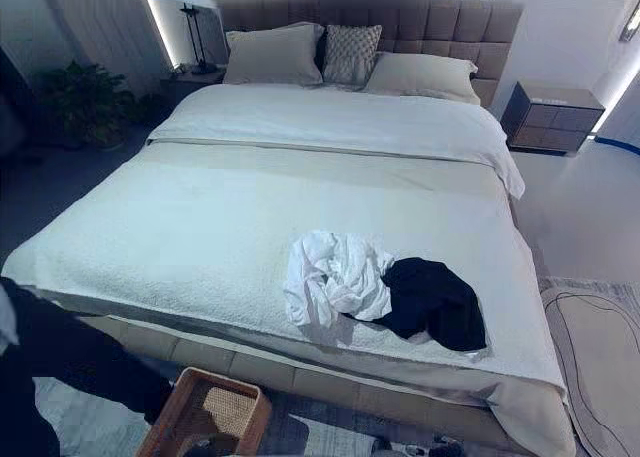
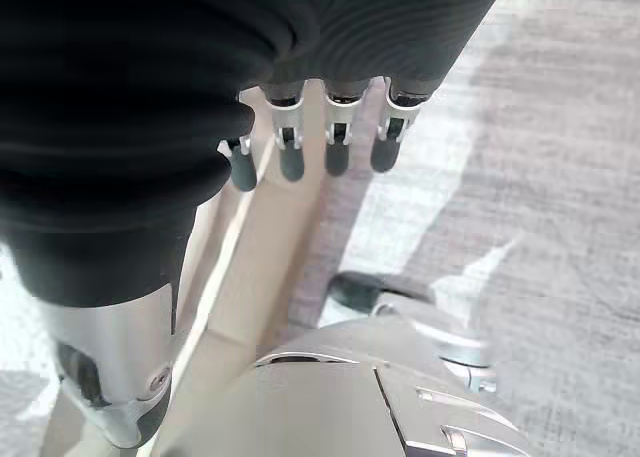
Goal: Pick up clothes into the bucket
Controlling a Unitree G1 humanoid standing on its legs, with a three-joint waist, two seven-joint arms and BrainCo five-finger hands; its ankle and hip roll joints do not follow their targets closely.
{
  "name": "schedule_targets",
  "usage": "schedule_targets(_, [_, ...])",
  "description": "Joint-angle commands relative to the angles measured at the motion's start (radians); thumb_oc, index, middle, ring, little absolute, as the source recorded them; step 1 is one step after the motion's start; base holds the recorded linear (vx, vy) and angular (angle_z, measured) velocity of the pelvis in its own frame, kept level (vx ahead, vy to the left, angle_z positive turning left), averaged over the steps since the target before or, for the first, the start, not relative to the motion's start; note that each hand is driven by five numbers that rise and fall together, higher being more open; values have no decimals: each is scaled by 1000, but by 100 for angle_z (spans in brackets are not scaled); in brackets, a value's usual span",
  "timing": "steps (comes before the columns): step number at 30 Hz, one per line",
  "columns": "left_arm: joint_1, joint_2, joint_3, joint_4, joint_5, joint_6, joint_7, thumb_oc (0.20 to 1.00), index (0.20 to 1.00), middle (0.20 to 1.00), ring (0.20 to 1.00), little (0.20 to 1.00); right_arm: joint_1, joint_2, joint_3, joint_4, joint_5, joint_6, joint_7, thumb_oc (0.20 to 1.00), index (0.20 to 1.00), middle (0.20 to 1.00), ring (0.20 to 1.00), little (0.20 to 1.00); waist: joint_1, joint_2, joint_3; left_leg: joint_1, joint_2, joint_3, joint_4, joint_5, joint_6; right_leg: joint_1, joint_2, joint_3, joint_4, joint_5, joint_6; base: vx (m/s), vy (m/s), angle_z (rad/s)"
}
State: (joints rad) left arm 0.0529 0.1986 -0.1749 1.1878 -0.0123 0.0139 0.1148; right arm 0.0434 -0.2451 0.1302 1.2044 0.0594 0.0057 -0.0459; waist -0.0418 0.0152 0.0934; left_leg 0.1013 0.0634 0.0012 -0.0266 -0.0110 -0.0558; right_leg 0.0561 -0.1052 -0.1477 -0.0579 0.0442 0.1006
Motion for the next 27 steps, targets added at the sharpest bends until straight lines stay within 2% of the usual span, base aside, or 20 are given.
schedule_targets(1, [-43, 6, -2, 40, 44, -7, -16, 1000, 1000, 1000, 1000, 1000, -70, -5, 33, 43, -11, -3, -6, 1000, 1000, 1000, 1000, 1000, -21, -59, 15, -62, -45, -2, 84, -46, -5, 24, -28, -21, 59, -79, 25, -108, -194, 58])
schedule_targets(16, [-41, 6, 8, 45, 29, -3, 4, 1000, 1000, 1000, 1000, 1000, -92, -14, 22, 10, -9, -10, -46, 1000, 1000, 1000, 1000, 1000, -13, -60, 38, -88, -54, -12, 106, -56, 1, 2, -36, -23, 89, -89, 25, 0, 0, 0])
schedule_targets(27, [-55, 12, -13, -40, -12, -21, 90, 1000, 1000, 1000, 1000, 1000, -216, -73, 16, -273, 4, -64, -189, 1000, 1000, 1000, 1000, 1000, 6, -46, 132, -212, -81, -31, 195, -63, 18, -110, -46, -9, 163, -95, 25, -41, 17, 1])
